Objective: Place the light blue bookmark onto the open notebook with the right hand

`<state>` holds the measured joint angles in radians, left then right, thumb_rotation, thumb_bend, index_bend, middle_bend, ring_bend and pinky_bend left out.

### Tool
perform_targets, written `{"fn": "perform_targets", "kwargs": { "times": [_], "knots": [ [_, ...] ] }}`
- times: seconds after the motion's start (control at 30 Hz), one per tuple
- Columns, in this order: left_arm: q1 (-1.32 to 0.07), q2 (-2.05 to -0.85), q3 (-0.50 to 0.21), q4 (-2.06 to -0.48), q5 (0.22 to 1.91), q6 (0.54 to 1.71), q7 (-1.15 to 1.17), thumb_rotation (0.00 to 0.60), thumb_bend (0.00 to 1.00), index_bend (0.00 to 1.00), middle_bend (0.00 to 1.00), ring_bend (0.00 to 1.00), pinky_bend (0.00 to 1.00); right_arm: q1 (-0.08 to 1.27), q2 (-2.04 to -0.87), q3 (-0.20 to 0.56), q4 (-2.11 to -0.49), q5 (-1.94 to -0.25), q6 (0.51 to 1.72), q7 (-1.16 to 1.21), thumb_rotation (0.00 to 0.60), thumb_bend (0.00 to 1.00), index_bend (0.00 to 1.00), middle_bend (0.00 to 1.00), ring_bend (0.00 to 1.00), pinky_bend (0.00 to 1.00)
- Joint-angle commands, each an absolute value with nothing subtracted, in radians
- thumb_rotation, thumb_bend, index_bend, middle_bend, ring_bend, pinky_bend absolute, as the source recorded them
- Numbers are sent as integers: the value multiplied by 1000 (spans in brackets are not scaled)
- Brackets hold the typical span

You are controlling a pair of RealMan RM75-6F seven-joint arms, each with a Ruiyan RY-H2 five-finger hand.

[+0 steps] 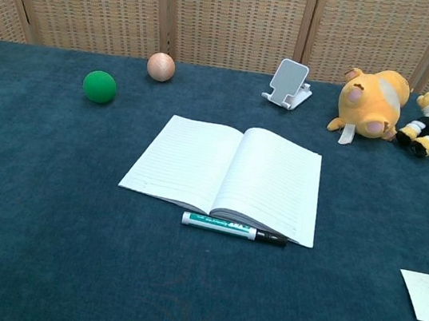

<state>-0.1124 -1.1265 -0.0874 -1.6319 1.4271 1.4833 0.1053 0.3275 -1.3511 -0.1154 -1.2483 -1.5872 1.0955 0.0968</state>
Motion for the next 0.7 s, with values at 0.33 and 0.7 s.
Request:
{"fn": "perform_targets", "kwargs": {
  "times": [0.33, 0.7],
  "knots": [
    [-112, -1125, -88, -1632, 1426, 1484, 102, 600, 0, 0, 0, 0, 0, 327, -1321, -107, -1283, -1613, 1143, 92, 600, 131, 537, 0, 0, 17],
    [-118, -1123, -95, -1627, 1411, 1471, 96, 600, 0, 0, 0, 0, 0, 378, -1244, -46, -1409, -1621, 1156, -79, 600, 131, 536, 0, 0, 17]
  ]
}}
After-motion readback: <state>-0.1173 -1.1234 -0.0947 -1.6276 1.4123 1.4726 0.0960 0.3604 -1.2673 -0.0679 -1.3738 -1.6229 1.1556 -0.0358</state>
